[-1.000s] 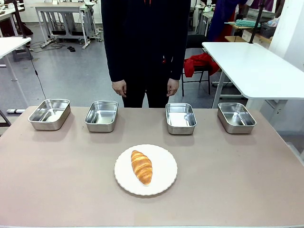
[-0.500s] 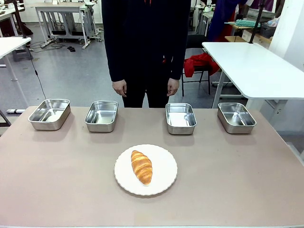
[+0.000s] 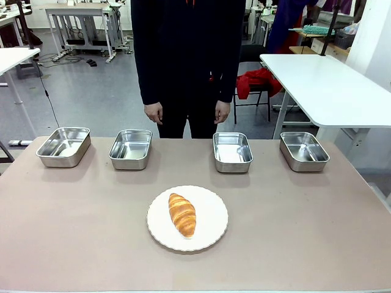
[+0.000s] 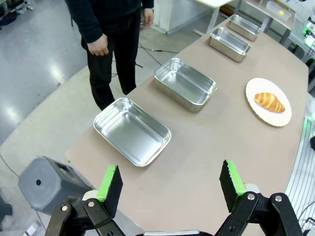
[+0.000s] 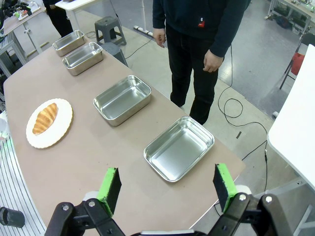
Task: Place the bread in the container.
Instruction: Place the Butter Roll into the Airtight Container indicated by the human.
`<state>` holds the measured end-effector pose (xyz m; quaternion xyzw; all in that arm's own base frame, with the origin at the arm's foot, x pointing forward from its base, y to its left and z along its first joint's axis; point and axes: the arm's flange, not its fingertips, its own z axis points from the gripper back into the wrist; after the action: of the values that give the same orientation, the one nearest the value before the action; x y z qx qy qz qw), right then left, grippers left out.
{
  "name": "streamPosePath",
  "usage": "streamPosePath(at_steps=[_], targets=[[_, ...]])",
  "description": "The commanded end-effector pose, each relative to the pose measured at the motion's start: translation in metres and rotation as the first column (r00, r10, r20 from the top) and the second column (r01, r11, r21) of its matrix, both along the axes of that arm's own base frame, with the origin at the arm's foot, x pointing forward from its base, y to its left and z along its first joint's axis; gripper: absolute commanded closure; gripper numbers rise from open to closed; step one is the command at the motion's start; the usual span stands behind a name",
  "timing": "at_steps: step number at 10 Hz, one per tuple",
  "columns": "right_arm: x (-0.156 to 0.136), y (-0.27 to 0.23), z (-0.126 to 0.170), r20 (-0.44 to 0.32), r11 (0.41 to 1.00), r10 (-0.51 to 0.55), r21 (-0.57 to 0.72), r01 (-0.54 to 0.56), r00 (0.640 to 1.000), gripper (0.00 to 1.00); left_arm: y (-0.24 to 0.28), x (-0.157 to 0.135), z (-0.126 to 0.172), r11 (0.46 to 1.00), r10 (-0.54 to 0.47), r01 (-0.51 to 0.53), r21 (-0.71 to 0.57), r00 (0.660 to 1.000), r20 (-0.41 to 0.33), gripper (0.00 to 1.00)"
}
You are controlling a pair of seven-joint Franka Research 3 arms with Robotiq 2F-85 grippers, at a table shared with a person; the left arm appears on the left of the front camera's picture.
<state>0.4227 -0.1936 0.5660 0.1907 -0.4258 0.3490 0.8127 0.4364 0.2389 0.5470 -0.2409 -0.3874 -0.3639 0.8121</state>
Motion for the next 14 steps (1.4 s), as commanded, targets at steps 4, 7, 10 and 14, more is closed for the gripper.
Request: streamPosePath(at_steps=[4, 7, 10, 14], targets=[[-0.0002, 0.0001, 0.0007, 0.002, 1.000, 0.000, 0.001, 0.000, 1.000, 0.02, 0.0007, -0.0014, 0.0008, 1.000, -0.003, 0.003, 0.001, 1.000, 0.005, 0.00], [-0.0002, 0.0001, 0.0007, 0.002, 1.000, 0.000, 0.001, 0.000, 1.000, 0.02, 0.0007, -0.0014, 0.0008, 1.000, -0.003, 0.003, 0.001, 1.000, 0.005, 0.00], [-0.0002, 0.0001, 0.0007, 0.002, 1.000, 0.000, 0.001, 0.000, 1.000, 0.02, 0.0007, -0.0014, 0.0008, 1.000, -0.003, 0.003, 0.001, 1.000, 0.005, 0.00], [-0.0002, 0.0001, 0.0007, 0.002, 1.000, 0.000, 0.001, 0.000, 1.000, 0.02, 0.0007, -0.0014, 0.0008, 1.000, -0.003, 0.003, 0.001, 1.000, 0.005, 0.00]])
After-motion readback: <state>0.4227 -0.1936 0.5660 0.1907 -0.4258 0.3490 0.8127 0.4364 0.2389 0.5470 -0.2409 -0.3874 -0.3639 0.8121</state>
